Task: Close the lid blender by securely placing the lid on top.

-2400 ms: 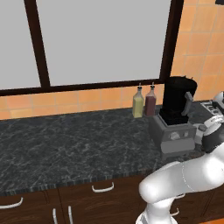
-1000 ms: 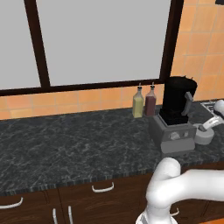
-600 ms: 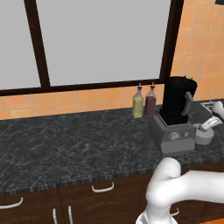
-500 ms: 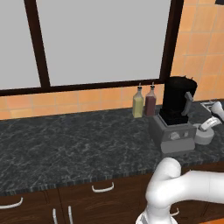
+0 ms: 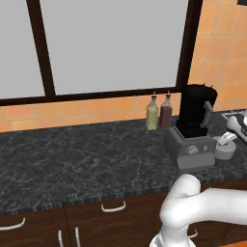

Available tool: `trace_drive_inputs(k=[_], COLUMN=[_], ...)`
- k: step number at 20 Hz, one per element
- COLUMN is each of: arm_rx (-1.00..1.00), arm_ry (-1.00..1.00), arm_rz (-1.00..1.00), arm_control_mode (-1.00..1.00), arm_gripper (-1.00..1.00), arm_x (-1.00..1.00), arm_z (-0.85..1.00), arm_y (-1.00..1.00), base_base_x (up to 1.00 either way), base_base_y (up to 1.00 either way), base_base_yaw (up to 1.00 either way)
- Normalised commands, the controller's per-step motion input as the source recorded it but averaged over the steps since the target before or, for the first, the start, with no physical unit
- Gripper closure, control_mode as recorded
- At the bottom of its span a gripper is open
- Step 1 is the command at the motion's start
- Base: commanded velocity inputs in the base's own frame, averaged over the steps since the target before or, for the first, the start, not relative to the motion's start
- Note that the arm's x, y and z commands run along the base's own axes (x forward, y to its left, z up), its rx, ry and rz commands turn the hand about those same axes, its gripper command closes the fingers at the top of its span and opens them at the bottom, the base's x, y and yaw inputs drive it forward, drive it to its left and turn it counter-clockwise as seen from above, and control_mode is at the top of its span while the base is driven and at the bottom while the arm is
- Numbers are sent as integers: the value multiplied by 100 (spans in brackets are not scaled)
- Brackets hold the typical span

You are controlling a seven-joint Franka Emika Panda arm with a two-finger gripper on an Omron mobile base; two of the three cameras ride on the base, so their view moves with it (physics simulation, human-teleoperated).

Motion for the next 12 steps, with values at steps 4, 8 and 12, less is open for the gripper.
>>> trace_drive_inputs(k=[4,8,12], arm_rx=[-7,-2,0], arm_ry=[0,0,0], arm_rz=[-6,-4,0], arm_control_mode=[-100,-100,-100], arm_gripper=[100,100,100], arm_x=[2,0,0], arm_z=[-44,-32,-2], arm_y=[28,20,0], base_base_x=[0,0,0], base_base_y=[0,0,0], base_base_yaw=[0,0,0])
